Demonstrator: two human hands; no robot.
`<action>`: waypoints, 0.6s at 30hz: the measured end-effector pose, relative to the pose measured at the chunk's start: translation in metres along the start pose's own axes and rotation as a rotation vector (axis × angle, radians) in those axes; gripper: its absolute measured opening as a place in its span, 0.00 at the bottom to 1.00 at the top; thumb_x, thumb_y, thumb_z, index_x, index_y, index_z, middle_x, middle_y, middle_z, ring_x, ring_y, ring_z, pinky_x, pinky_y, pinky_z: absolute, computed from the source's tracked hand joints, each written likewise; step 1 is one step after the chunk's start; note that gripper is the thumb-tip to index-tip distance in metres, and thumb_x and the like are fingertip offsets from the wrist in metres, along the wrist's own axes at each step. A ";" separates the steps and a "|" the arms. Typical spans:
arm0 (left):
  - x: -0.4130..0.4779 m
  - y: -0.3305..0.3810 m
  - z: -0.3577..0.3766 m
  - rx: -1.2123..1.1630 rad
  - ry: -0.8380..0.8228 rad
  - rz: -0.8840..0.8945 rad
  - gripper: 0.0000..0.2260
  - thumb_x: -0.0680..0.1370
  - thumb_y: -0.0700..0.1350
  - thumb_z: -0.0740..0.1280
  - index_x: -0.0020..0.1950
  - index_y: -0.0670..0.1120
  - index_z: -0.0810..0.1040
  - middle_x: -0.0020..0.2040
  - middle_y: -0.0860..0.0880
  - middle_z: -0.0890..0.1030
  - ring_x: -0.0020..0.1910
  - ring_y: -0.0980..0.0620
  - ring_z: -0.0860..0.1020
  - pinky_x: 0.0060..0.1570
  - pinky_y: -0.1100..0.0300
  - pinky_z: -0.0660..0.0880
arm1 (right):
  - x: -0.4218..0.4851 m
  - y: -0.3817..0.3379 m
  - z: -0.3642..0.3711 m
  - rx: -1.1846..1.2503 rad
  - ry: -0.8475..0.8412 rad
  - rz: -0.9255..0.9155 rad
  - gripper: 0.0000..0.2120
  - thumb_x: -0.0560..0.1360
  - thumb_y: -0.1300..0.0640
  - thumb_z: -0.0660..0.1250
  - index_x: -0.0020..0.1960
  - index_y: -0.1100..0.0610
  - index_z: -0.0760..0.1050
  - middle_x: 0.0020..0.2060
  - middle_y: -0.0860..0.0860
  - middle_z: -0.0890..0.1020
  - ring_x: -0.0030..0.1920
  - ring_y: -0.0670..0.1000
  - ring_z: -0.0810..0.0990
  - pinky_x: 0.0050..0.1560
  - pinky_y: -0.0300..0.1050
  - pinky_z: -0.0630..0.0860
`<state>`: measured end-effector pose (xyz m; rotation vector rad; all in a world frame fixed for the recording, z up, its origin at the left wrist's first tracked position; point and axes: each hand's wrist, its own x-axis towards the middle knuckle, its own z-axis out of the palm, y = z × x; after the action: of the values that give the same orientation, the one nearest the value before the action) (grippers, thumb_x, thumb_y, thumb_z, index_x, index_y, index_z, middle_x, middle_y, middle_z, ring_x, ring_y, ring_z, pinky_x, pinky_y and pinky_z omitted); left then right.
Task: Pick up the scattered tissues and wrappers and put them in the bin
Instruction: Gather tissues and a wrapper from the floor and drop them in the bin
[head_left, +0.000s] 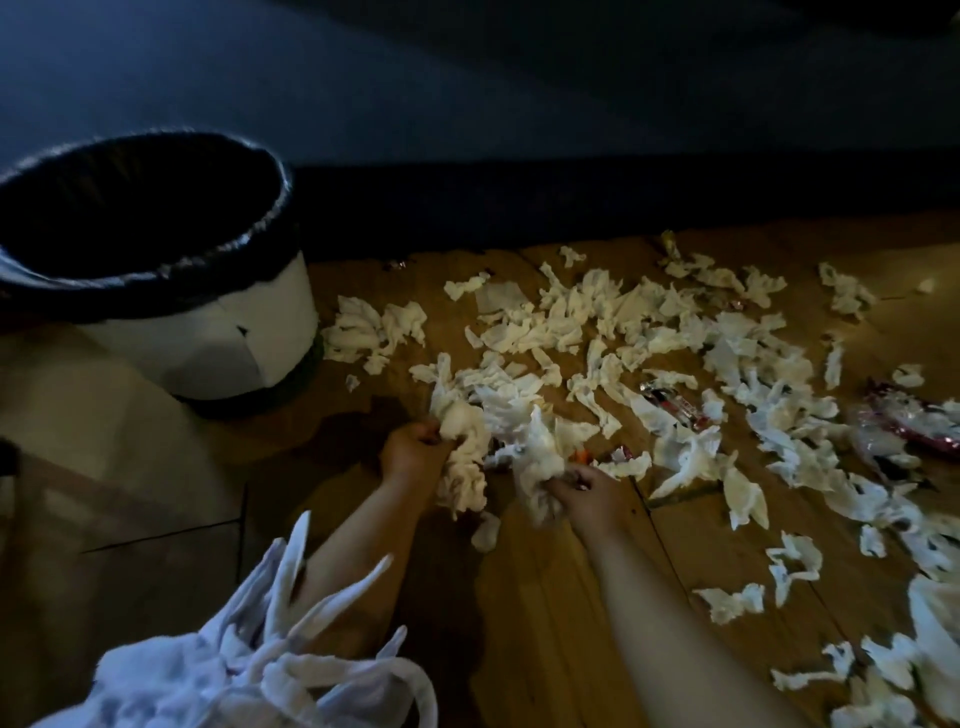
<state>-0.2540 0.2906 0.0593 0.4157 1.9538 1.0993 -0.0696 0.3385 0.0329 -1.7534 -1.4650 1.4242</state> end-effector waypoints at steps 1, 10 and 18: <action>-0.009 0.013 -0.009 0.000 0.002 -0.004 0.15 0.75 0.40 0.67 0.62 0.44 0.76 0.54 0.45 0.80 0.55 0.46 0.79 0.57 0.49 0.77 | -0.006 -0.010 0.001 0.044 0.019 0.037 0.18 0.71 0.59 0.71 0.60 0.60 0.76 0.51 0.56 0.81 0.50 0.55 0.79 0.44 0.41 0.74; -0.076 0.106 -0.090 -0.032 0.054 0.138 0.13 0.76 0.39 0.66 0.61 0.43 0.77 0.49 0.46 0.79 0.43 0.52 0.79 0.39 0.60 0.78 | -0.064 -0.129 0.001 0.395 0.009 0.152 0.22 0.69 0.60 0.73 0.61 0.59 0.74 0.48 0.57 0.79 0.50 0.58 0.79 0.54 0.53 0.76; -0.040 0.184 -0.182 -0.130 0.187 0.206 0.13 0.75 0.40 0.67 0.59 0.44 0.77 0.41 0.49 0.79 0.34 0.57 0.75 0.27 0.67 0.72 | -0.050 -0.257 0.075 0.472 -0.203 0.025 0.14 0.69 0.61 0.73 0.54 0.59 0.76 0.44 0.55 0.80 0.44 0.55 0.79 0.52 0.53 0.77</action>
<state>-0.3947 0.2702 0.2788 0.4649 2.0193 1.4337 -0.2461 0.3605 0.2397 -1.3694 -1.0788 1.8251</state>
